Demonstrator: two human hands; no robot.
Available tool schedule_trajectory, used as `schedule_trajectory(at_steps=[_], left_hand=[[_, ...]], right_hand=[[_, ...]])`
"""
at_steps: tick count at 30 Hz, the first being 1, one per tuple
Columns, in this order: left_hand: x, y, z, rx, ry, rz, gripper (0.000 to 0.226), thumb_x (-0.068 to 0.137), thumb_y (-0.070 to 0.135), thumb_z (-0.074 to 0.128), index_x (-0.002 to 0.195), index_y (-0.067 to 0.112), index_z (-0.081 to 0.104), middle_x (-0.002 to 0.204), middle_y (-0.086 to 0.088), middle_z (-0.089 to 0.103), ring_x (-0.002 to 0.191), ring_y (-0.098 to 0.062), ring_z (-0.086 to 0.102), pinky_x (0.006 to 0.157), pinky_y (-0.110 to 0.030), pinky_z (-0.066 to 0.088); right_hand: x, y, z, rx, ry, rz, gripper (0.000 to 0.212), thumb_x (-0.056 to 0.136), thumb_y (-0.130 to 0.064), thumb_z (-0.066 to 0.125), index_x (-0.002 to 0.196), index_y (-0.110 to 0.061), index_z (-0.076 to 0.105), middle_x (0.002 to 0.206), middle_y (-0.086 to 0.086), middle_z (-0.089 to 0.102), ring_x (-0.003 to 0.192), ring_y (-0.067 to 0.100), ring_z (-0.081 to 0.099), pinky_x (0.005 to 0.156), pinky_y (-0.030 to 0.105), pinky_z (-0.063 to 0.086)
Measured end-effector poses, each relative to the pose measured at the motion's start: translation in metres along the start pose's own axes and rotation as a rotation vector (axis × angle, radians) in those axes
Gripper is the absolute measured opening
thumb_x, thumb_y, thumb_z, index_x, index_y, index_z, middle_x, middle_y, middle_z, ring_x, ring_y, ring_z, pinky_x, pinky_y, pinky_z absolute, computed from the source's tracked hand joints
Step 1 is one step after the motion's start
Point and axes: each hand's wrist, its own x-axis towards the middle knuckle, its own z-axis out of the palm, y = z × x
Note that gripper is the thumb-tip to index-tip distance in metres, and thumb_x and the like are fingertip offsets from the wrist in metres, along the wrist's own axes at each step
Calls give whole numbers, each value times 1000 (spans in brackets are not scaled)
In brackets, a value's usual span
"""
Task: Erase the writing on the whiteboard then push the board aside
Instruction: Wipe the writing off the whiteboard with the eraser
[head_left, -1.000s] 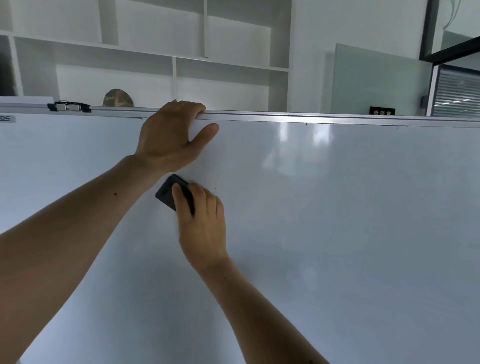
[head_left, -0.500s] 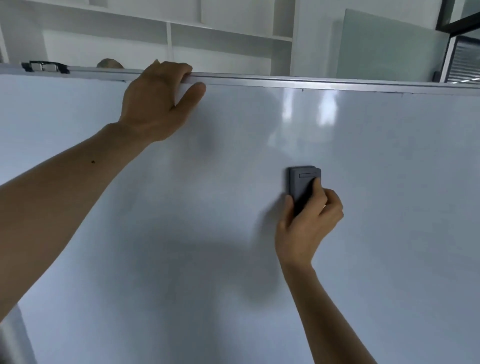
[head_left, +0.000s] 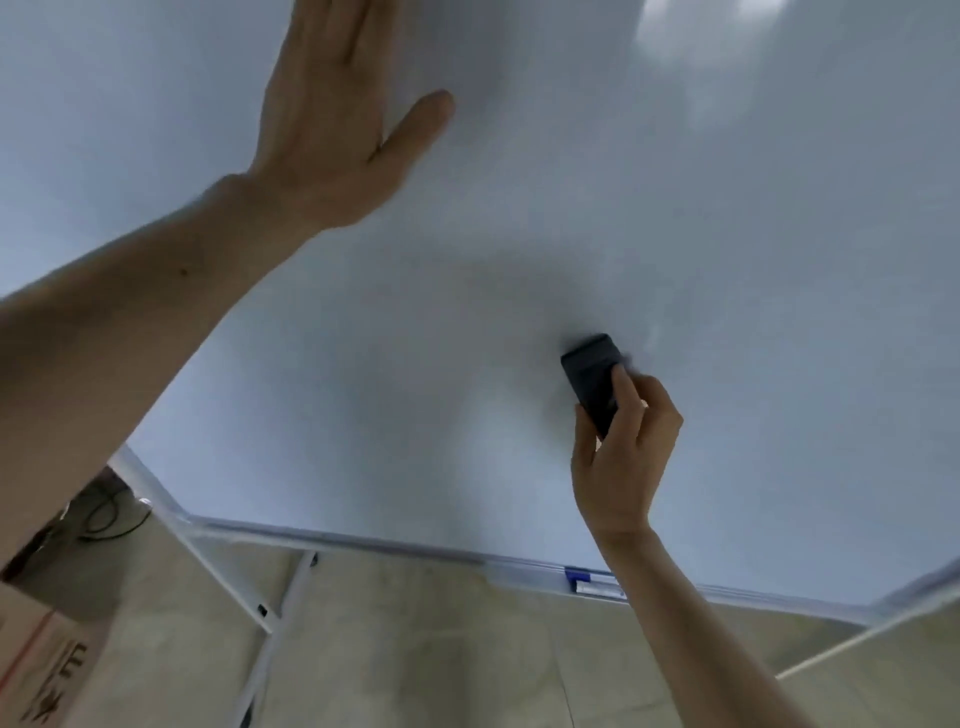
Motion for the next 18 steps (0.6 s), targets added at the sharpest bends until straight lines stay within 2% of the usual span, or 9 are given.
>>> schedule_trajectory(at_steps=[1,2,3,6,11,14,16,18], left_hand=[[-18,6,12,4,6,37,77,100,49,42,148,-10,27,154,-28,30,143,-41,28,120,-41,23],[-36,12,23,15,-5,60,76,101,43,45,147,-14,25,155,-32,26,145,-44,24,122,-44,18],[-55,17,35,21,-31,78,75,101,39,45,147,-16,23,155,-35,24,145,-46,21,123,-45,12],[-110,33,67,19,-139,101,76,98,38,47,147,-16,22,154,-39,22,145,-48,18,124,-47,9],[-190,55,106,-2,-280,177,74,99,41,49,149,-8,25,156,-30,27,147,-41,23,123,-48,16],[-227,66,125,0,-343,227,72,100,45,45,149,-5,28,156,-26,30,148,-36,22,124,-46,16],[-245,72,134,-4,-377,242,71,100,46,44,149,-3,28,156,-25,31,149,-32,21,124,-45,14],[-259,76,143,0,-405,258,71,100,46,46,150,0,26,157,-22,31,149,-34,23,124,-46,15]], right_hand=[[-18,12,6,-46,-12,-98,38,91,-8,69,126,-3,55,125,-3,56,105,17,56,85,23,44],[-36,25,13,-127,-41,-209,41,90,-5,69,127,-1,53,122,13,56,103,30,56,85,35,46],[-55,37,19,-180,-75,-272,42,90,-6,69,128,-2,51,122,18,54,104,35,55,86,42,46],[-97,67,26,-226,-219,-358,42,88,-6,68,127,-5,51,123,15,54,104,34,53,90,42,43],[-162,127,33,-246,-668,-463,63,65,7,84,121,-2,55,119,20,64,106,33,54,95,42,42],[-188,151,40,-283,-895,-412,64,51,7,90,110,-2,64,112,16,68,99,34,63,91,41,47],[-197,161,47,-304,-968,-390,59,45,6,91,99,-4,69,107,11,69,91,33,67,84,39,51],[-204,170,54,-331,-1001,-394,54,45,4,91,94,-7,69,103,8,69,87,31,66,82,37,47]])
